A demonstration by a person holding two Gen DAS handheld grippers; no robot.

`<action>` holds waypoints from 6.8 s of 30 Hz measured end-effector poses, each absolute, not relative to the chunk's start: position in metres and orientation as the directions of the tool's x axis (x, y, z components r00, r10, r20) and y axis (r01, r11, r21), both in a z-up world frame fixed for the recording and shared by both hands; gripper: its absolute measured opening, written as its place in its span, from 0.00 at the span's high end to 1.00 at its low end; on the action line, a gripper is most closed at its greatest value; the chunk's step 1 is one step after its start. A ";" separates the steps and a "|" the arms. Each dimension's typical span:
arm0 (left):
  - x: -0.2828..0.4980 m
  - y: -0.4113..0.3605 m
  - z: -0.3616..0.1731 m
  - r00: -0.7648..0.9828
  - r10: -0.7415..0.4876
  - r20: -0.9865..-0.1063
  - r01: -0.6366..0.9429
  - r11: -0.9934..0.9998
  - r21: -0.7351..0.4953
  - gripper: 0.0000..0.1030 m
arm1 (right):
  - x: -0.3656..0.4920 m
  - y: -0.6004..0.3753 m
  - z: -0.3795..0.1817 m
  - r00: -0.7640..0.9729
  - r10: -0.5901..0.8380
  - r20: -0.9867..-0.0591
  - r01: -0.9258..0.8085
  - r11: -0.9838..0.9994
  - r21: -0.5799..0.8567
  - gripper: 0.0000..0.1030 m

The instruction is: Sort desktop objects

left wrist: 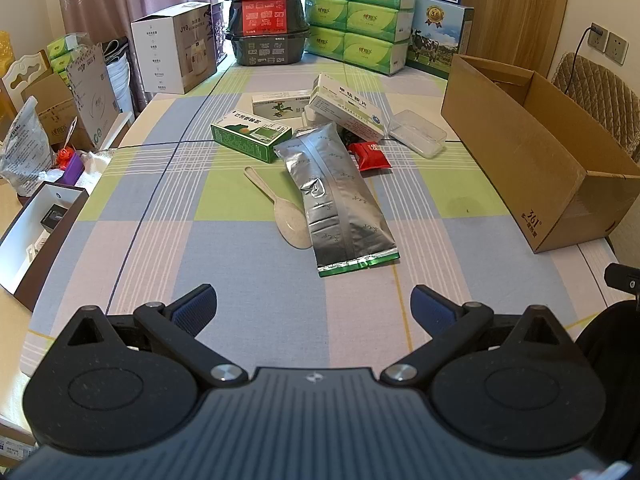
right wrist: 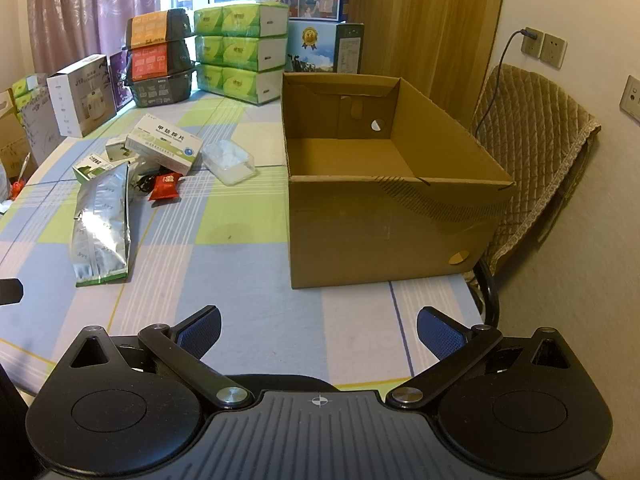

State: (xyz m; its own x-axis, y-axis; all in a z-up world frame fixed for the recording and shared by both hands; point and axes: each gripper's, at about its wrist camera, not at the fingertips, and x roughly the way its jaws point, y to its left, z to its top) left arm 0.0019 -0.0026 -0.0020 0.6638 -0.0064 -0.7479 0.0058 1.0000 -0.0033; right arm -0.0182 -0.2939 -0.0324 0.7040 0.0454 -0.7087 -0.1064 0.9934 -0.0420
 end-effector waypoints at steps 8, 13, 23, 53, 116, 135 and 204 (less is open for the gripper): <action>0.001 -0.003 -0.001 0.664 -0.008 -0.748 0.005 1.000 -0.007 0.02 | -0.018 -0.295 -0.032 0.704 0.044 -0.709 -0.109 0.993 -0.046 0.02; 0.000 -0.003 0.001 0.664 -0.009 -0.747 0.005 1.000 -0.007 0.02 | -0.018 -0.294 -0.032 0.703 0.045 -0.709 -0.108 0.993 -0.044 0.02; 0.001 -0.003 0.000 0.664 -0.009 -0.748 0.002 1.000 -0.011 0.02 | -0.019 -0.293 -0.032 0.704 0.044 -0.709 -0.111 0.993 -0.048 0.02; 0.000 -0.003 -0.003 0.660 -0.014 -0.751 0.001 1.000 -0.018 0.02 | -0.017 -0.289 -0.033 0.705 0.025 -0.708 -0.122 0.989 -0.087 0.02; 0.137 0.111 -0.061 0.629 -0.010 -0.777 -0.019 0.999 -0.028 0.02 | 0.132 -0.098 -0.121 0.479 0.520 -0.707 -0.528 0.814 0.241 0.10; 0.158 0.079 -0.072 0.610 -0.124 -0.783 0.014 0.989 -0.146 0.02 | 0.133 -0.134 -0.119 0.597 0.342 -0.726 -0.419 0.905 0.081 0.47; 0.109 0.041 -0.071 0.567 -0.217 -0.795 0.242 0.966 -0.091 0.96 | 0.092 -0.149 -0.120 0.623 0.296 -0.724 -0.340 0.936 0.089 0.51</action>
